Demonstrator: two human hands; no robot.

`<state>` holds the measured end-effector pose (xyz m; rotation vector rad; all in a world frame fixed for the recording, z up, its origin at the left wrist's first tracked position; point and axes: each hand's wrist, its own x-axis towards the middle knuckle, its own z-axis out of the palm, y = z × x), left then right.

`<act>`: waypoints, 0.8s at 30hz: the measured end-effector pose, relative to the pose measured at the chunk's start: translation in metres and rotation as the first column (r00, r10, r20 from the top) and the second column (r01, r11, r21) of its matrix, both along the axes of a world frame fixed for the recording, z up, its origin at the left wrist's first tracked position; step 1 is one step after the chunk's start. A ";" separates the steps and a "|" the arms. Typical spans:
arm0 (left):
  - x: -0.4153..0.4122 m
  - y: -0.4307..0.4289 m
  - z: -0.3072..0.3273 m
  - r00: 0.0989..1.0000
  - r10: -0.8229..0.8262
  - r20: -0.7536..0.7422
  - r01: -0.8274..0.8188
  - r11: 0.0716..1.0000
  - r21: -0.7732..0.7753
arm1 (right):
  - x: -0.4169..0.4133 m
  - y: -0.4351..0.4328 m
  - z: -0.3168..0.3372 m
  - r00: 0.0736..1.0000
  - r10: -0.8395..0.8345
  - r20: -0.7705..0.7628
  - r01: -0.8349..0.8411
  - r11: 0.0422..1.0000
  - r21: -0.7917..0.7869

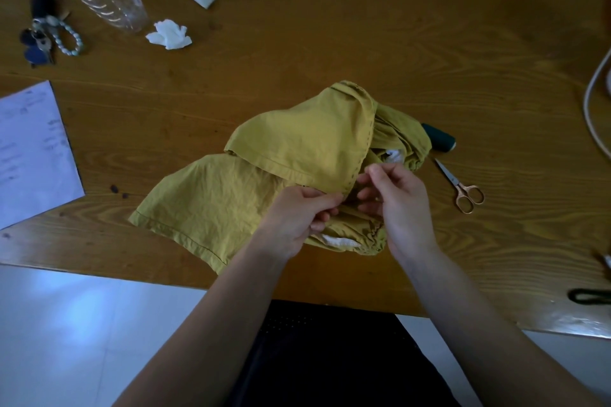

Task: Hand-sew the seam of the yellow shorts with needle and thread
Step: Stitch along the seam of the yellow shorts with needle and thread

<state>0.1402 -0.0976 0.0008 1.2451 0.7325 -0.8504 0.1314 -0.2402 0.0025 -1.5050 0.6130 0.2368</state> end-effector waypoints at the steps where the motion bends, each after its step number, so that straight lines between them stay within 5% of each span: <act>1: 0.000 0.001 0.000 0.999 -0.027 0.019 0.027 1.000 0.007 | 0.003 0.001 0.001 1.000 0.029 0.011 -0.029 0.999 -0.026; 13: -0.001 -0.001 0.002 0.973 -0.201 0.116 0.180 0.968 0.173 | 0.025 0.007 0.007 0.953 0.302 0.004 -0.300 0.948 -0.106; 24: 0.005 0.006 0.003 0.995 -0.095 -0.022 0.095 0.995 -0.035 | 0.057 -0.009 0.014 0.989 0.150 0.012 -0.149 0.987 -0.060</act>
